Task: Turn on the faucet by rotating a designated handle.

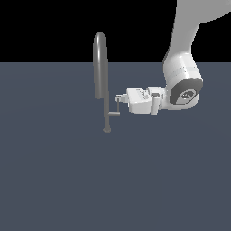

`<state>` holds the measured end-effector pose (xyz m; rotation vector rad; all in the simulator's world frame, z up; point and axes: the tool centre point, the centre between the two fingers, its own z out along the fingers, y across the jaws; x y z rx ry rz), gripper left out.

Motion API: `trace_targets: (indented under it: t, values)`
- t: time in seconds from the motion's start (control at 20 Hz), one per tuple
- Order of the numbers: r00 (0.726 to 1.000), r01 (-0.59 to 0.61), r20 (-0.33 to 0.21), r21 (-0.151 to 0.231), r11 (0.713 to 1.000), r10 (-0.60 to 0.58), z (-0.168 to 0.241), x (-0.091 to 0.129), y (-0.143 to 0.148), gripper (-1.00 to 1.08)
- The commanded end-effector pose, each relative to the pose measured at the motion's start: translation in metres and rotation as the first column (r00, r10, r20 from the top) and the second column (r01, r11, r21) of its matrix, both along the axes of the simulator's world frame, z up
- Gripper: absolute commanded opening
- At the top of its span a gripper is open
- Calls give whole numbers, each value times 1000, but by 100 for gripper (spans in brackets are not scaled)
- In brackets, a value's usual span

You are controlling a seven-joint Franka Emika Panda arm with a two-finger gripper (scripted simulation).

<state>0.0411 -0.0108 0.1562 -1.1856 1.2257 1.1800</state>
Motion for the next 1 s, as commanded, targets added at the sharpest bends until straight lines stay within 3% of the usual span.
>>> trace_targets:
  t: [0.0, 0.5, 0.6, 0.95]
  values:
    - [1000, 0, -1, 0, 1000, 0, 0, -3, 0, -100]
    - [1000, -2, -1, 2, 1000, 2, -2, -35, 1, -100]
    - [1000, 2, 11, -2, 1000, -2, 2, -28, 1, -100]
    - [1000, -2, 2, 1, 1000, 2, -16, -56, 2, -100]
